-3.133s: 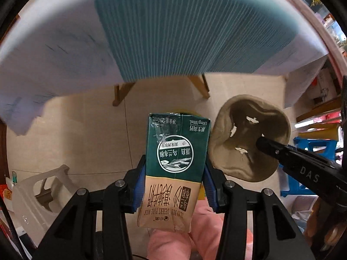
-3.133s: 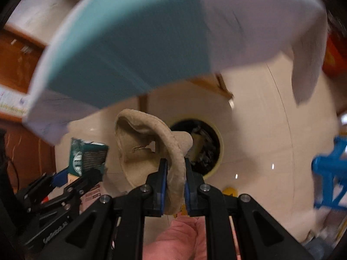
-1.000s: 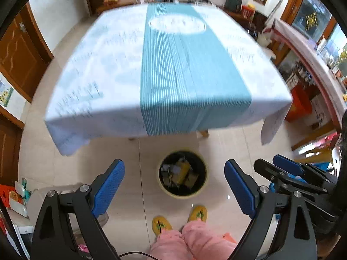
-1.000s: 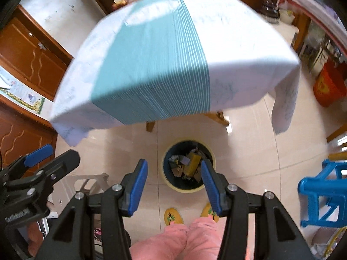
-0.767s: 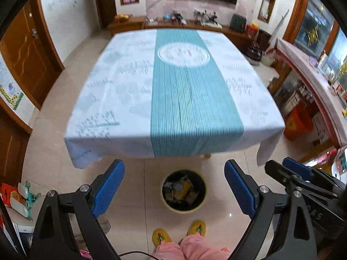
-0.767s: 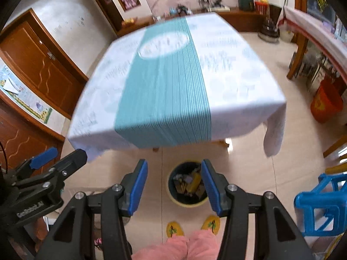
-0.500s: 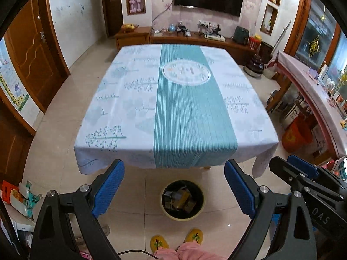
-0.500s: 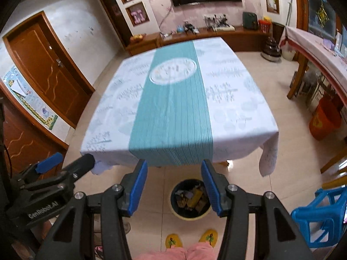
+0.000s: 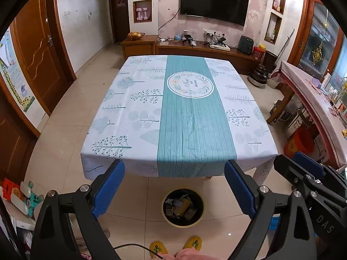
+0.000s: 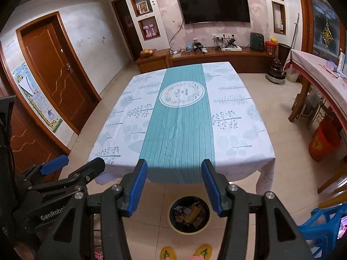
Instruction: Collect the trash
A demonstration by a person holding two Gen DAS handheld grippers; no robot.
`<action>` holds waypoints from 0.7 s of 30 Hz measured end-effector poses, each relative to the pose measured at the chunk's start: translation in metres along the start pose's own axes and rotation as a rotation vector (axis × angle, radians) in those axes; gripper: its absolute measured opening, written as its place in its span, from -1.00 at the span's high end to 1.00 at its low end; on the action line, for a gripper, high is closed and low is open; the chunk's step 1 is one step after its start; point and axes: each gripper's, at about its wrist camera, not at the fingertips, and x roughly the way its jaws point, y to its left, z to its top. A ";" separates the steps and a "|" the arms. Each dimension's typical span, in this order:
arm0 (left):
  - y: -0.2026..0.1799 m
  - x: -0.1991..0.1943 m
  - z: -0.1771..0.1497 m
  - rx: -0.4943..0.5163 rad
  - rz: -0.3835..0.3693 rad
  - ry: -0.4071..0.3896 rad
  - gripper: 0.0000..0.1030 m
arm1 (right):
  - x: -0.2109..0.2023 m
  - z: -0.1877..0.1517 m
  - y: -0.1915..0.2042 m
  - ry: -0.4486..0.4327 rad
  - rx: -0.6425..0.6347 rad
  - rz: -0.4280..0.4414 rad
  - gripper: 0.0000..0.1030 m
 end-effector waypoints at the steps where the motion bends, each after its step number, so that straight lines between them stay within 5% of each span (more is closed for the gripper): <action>1: -0.001 0.000 0.000 0.001 0.001 -0.002 -0.79 | 0.000 0.000 0.000 0.000 -0.003 -0.001 -0.02; 21: -0.007 0.001 0.004 0.008 0.012 -0.008 -0.79 | 0.001 0.002 -0.005 -0.004 -0.017 -0.001 -0.02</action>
